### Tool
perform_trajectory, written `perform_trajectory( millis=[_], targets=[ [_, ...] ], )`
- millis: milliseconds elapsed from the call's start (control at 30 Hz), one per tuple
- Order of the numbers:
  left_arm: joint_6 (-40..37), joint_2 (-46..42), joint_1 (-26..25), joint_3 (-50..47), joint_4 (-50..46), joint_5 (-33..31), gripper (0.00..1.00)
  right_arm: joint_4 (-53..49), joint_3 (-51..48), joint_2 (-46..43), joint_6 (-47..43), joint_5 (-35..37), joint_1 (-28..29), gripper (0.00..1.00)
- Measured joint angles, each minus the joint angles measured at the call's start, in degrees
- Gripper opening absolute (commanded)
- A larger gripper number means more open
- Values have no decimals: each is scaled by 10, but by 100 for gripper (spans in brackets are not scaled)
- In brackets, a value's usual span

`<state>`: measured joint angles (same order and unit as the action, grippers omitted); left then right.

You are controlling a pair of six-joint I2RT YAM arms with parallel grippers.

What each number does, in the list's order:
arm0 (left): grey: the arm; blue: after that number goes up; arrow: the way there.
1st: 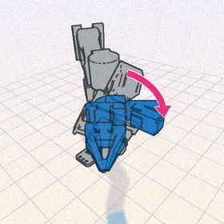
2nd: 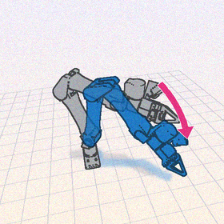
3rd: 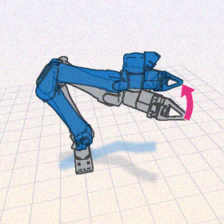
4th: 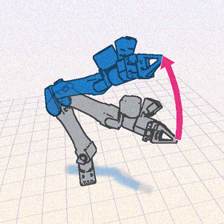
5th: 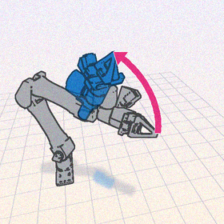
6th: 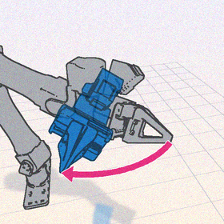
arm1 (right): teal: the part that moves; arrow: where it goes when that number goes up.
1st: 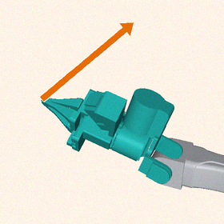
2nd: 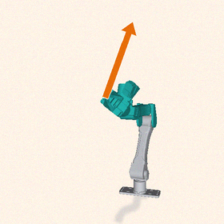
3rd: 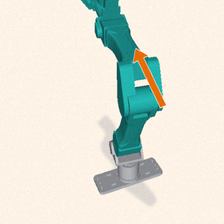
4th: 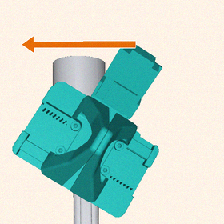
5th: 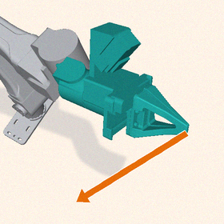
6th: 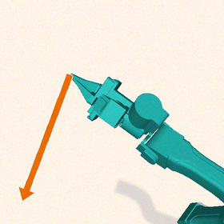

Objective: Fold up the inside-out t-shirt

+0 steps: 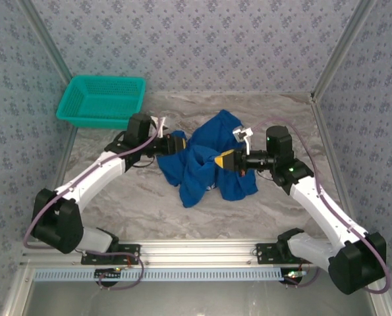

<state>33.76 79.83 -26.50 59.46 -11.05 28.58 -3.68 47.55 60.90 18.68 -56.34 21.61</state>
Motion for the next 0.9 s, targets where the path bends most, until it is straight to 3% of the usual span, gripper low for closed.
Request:
perform_trajectory(
  millis=[167,333,500,733,800,900],
  targets=[
    [-35,-60,-6,-37,-14,-79,67,27,1,26,17,-7,-4,0],
    [-119,-157,-85,-65,-6,-91,67,8,12,38,-2,-17,-8,0],
    [-203,-73,-142,-8,-17,-90,68,-26,23,37,-34,-22,-11,0],
    [-214,25,-150,27,-77,-141,78,-54,23,25,-50,-15,-17,0],
    [-206,38,-150,35,-85,-148,71,-49,22,19,-50,-14,-17,0],
    [-187,56,-147,39,-70,-130,36,-37,11,12,-47,-11,-17,0]
  ],
)
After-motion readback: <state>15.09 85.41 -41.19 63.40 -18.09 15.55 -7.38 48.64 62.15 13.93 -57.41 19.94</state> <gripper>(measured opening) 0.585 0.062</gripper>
